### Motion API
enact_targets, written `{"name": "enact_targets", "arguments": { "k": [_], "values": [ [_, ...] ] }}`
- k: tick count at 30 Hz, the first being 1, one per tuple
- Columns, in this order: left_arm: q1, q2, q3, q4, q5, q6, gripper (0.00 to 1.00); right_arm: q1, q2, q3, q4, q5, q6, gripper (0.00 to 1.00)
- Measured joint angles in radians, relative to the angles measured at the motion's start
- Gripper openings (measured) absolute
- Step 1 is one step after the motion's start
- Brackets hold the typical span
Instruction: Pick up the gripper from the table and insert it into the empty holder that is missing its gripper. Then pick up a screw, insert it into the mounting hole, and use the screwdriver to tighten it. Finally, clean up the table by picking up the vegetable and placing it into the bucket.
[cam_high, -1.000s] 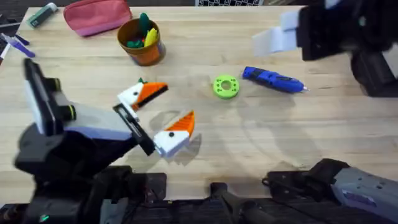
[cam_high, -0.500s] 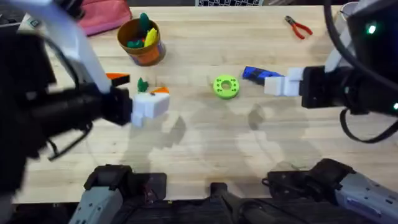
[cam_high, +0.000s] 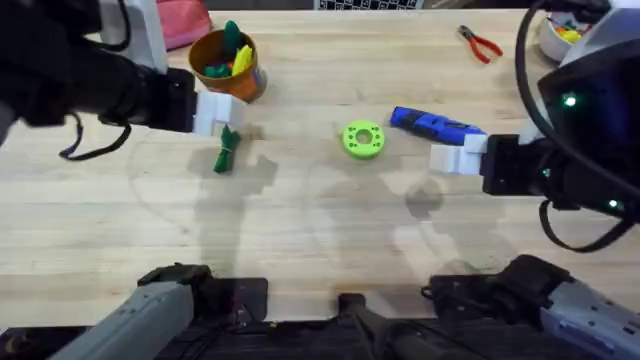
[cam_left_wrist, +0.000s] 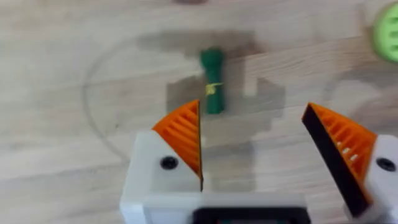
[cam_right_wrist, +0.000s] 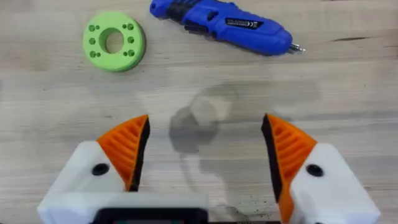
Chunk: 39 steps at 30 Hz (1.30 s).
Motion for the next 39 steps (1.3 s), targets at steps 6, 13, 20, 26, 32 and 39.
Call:
{"name": "enact_targets", "arguments": {
  "k": [6, 13, 20, 26, 32, 39],
  "values": [
    [0.065, 0.217, 0.0, 0.043, -0.064, -0.025, 0.985, 0.0, 0.0, 0.0, 0.0, 0.0, 0.0, 0.977],
    [0.066, 0.411, 0.0, 0.095, -0.076, 0.007, 0.986, 0.0, 0.0, 0.0, 0.004, 0.001, -0.001, 0.99],
    [0.066, 0.565, 0.0, 0.122, -0.075, 0.034, 0.984, 0.0, 0.0, 0.0, 0.003, 0.007, -0.001, 0.991],
    [0.066, 0.632, 0.006, 0.126, -0.087, 0.04, 0.863, 0.0, 0.0, 0.0, 0.003, 0.007, -0.001, 0.991],
    [0.065, 0.633, 0.006, 0.129, -0.083, 0.047, 0.234, 0.0, 0.0, 0.0, 0.003, 0.015, -0.001, 0.991],
    [0.063, 0.638, 0.01, 0.133, -0.075, 0.053, 0.023, 0.0, 0.0, 0.0, 0.003, 0.019, -0.001, 0.991]
  ]
}}
